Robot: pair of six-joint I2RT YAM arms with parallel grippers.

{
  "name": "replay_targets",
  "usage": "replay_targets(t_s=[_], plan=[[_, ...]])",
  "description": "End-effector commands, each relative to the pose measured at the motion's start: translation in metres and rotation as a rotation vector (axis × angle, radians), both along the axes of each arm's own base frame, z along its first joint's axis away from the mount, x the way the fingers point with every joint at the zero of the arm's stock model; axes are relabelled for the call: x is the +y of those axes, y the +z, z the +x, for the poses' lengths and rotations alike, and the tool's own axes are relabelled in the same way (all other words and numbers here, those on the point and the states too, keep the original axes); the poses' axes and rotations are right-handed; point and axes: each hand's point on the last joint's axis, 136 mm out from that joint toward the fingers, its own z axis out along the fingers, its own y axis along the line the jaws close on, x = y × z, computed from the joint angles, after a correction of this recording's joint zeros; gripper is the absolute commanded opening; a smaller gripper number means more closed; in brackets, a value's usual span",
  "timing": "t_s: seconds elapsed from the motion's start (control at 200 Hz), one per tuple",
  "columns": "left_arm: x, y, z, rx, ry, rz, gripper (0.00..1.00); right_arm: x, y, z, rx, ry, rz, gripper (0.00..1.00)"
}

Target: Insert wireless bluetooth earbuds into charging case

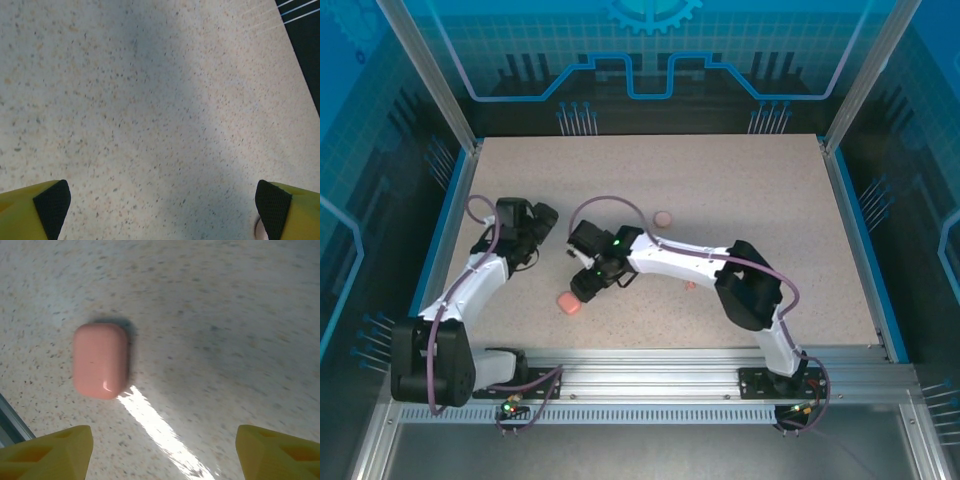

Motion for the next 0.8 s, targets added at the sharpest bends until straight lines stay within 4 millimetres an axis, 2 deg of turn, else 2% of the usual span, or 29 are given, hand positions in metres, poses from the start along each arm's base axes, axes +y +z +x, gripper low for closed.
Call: replay_targets(t_s=[0.0,0.37,0.39,0.42,0.59,0.795], plan=[[0.001,0.009,0.006,0.0,-0.082,-0.012,0.99,0.011,-0.011,-0.015,0.003,0.142,-0.054,0.76],[0.026,0.022,0.015,-0.023,-0.066,-0.039,0.99,0.047,-0.03,-0.032,0.02,0.223,-0.063,0.75],[0.027,0.022,0.014,-0.023,-0.063,-0.042,0.99,0.046,-0.041,-0.033,0.029,0.225,-0.084,0.74],[0.029,0.022,0.014,-0.023,-0.057,-0.046,0.99,0.047,-0.046,-0.033,0.026,0.226,-0.094,0.74],[0.037,0.021,0.012,-0.023,-0.043,-0.065,0.99,0.051,-0.059,-0.03,-0.018,0.233,-0.136,0.73],[0.037,0.02,0.011,-0.025,-0.042,-0.075,0.99,0.05,-0.069,-0.024,-0.07,0.243,-0.179,0.68]])
